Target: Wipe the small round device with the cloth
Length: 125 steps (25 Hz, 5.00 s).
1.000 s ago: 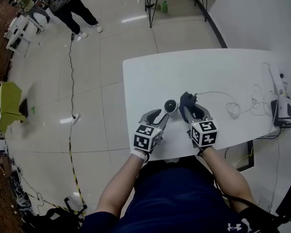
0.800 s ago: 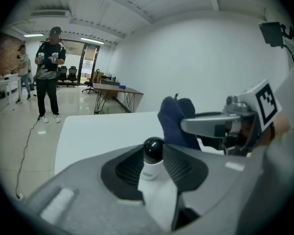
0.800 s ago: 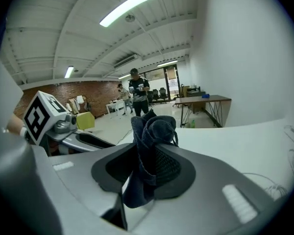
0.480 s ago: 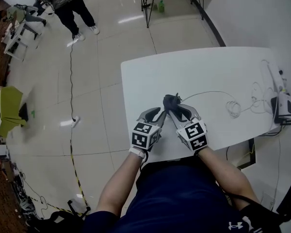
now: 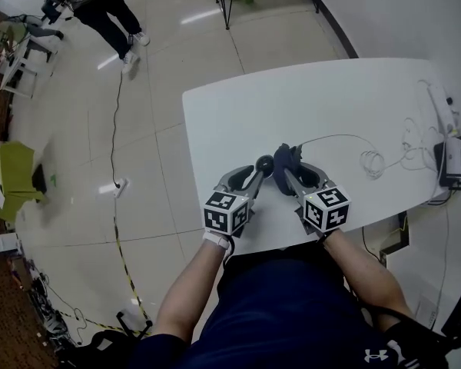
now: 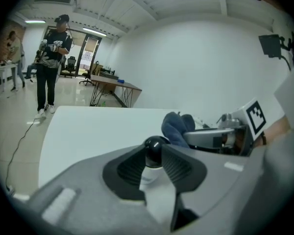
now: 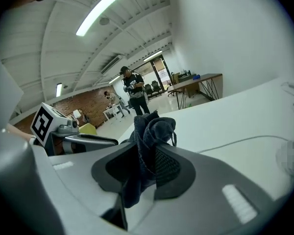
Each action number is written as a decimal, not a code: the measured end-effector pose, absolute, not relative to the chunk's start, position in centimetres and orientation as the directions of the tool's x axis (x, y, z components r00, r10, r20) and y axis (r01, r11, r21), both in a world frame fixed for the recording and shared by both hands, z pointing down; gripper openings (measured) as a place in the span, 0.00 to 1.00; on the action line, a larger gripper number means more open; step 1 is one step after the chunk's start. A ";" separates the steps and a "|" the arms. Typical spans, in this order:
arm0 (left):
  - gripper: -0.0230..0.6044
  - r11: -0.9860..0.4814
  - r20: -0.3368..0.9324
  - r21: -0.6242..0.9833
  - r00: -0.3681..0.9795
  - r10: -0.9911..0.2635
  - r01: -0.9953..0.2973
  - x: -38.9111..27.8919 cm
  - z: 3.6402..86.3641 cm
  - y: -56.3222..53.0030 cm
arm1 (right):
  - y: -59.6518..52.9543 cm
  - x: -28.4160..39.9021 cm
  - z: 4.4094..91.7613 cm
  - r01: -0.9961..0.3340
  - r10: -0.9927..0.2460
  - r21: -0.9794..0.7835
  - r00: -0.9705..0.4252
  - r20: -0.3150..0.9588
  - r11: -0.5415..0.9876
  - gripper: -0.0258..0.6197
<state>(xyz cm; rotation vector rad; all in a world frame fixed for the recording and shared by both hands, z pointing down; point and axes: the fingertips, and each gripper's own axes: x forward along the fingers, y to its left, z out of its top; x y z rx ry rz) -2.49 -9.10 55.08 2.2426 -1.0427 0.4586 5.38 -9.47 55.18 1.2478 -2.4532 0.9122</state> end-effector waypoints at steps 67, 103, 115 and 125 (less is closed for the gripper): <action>0.20 -0.514 0.531 0.433 0.671 -0.518 -0.740 -3.0 55.3 -11.6 | -5.8 5.8 64.0 -0.729 -0.671 -0.679 -0.464 0.579 -0.083 0.20; 0.20 -0.325 0.504 0.501 0.576 -0.644 -0.802 -10.7 55.7 -5.7 | -5.8 -4.1 52.6 -0.362 -0.662 0.557 -0.341 0.667 0.747 0.19; 0.20 -0.265 0.583 0.521 0.565 -0.584 -0.811 -13.7 58.2 -2.4 | -3.3 -6.3 61.2 -0.240 -0.657 0.611 -0.289 0.697 0.754 0.20; 0.19 -0.269 0.555 0.533 0.571 -0.604 -0.802 -13.4 57.5 -3.1 | -2.7 -6.3 56.8 -0.486 -0.591 0.372 -0.448 0.671 0.791 0.20</action>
